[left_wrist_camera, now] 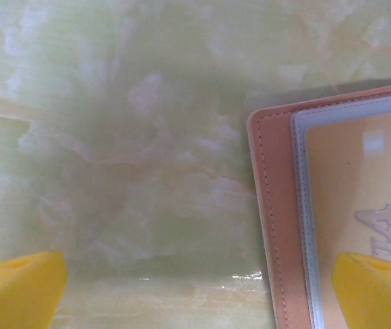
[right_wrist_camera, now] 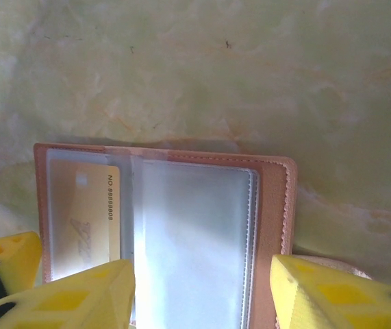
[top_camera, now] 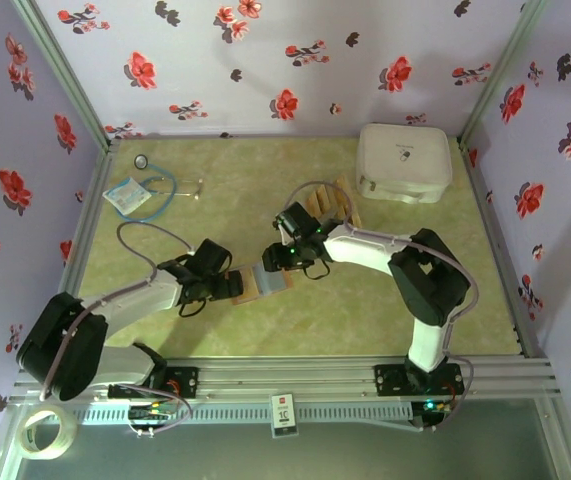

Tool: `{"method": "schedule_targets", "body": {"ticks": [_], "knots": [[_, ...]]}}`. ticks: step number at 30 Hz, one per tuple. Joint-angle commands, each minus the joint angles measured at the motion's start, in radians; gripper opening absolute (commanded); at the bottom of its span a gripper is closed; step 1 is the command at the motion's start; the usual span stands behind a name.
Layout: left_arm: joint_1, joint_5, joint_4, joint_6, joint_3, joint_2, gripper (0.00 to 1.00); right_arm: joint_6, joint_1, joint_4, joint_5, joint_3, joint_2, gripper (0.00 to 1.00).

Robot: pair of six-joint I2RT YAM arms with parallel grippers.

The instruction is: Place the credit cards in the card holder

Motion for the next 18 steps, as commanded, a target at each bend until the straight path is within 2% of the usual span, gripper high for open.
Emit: {"method": "schedule_targets", "body": {"ticks": [1,18], "knots": [[-0.01,-0.028,0.006,-0.016,0.0,0.017,1.0,0.008,0.01,0.002,-0.011,-0.008,0.026,0.55],[-0.014,-0.073,-0.024,-0.017,0.011,0.094,1.0,0.002,0.025,-0.017,-0.013,0.006,0.068,0.56]]}}
